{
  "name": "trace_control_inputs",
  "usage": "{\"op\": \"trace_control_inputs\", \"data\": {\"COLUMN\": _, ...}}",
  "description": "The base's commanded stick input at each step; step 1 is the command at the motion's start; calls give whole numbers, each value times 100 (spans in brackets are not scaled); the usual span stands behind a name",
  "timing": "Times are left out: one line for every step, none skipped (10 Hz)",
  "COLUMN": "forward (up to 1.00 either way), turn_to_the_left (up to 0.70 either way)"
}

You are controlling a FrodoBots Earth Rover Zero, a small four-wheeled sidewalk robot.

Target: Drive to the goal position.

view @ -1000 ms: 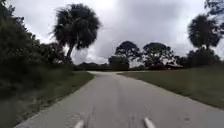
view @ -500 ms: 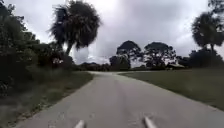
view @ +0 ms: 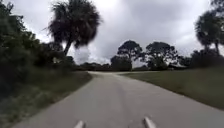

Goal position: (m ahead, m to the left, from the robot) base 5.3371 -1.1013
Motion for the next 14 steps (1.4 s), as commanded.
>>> {"op": "trace_control_inputs", "data": {"forward": 85, "turn_to_the_left": 0}}
{"op": "trace_control_inputs", "data": {"forward": 85, "turn_to_the_left": 0}}
{"op": "trace_control_inputs", "data": {"forward": 85, "turn_to_the_left": 0}}
{"op": "trace_control_inputs", "data": {"forward": 85, "turn_to_the_left": 0}}
{"op": "trace_control_inputs", "data": {"forward": 85, "turn_to_the_left": 0}}
{"op": "trace_control_inputs", "data": {"forward": 85, "turn_to_the_left": 0}}
{"op": "trace_control_inputs", "data": {"forward": 85, "turn_to_the_left": 0}}
{"op": "trace_control_inputs", "data": {"forward": 85, "turn_to_the_left": 0}}
{"op": "trace_control_inputs", "data": {"forward": 85, "turn_to_the_left": 0}}
{"op": "trace_control_inputs", "data": {"forward": 85, "turn_to_the_left": 0}}
{"op": "trace_control_inputs", "data": {"forward": 85, "turn_to_the_left": 0}}
{"op": "trace_control_inputs", "data": {"forward": 85, "turn_to_the_left": 0}}
{"op": "trace_control_inputs", "data": {"forward": 85, "turn_to_the_left": 0}}
{"op": "trace_control_inputs", "data": {"forward": 85, "turn_to_the_left": 0}}
